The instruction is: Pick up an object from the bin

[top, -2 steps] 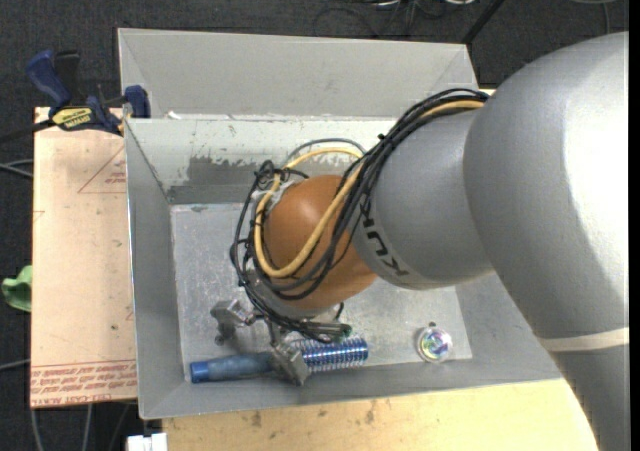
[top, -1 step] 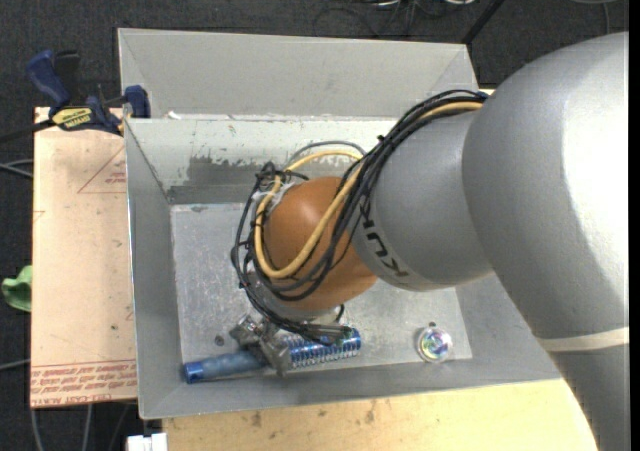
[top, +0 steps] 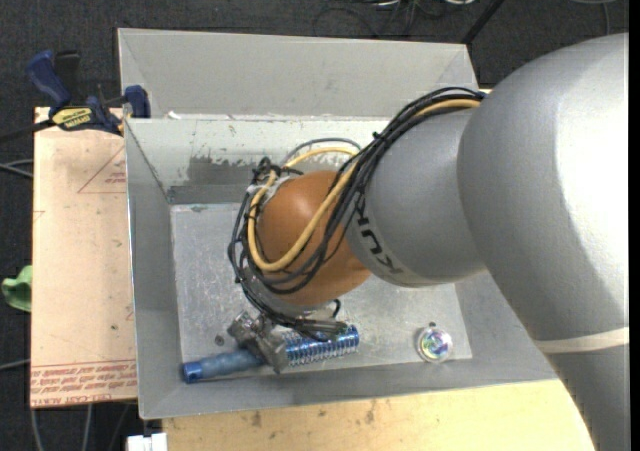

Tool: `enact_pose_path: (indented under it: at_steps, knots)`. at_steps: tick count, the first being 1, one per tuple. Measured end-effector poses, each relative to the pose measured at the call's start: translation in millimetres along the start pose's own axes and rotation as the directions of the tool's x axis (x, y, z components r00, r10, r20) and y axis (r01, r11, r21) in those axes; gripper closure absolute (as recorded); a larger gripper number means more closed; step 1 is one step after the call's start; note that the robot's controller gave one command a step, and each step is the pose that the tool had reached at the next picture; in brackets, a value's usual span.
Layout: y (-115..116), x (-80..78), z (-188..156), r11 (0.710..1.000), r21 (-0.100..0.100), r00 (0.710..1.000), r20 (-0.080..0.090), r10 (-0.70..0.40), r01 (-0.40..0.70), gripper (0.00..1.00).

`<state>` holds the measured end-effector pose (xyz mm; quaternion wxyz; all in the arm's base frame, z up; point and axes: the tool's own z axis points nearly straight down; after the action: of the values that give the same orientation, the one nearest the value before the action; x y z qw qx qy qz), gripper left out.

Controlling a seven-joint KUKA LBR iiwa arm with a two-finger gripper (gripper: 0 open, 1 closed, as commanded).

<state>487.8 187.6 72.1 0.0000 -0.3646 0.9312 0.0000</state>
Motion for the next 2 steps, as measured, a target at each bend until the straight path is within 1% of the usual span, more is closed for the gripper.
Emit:
enact_pose_path:
  at_steps: [1,2]
  knots:
    - [5,-26.0,0,1.000,0.004,1.000,0.006,0.008,-0.008,1.00]
    - [9,-28.9,-161,1.000,0.003,1.000,0.012,0.018,-0.018,1.00]
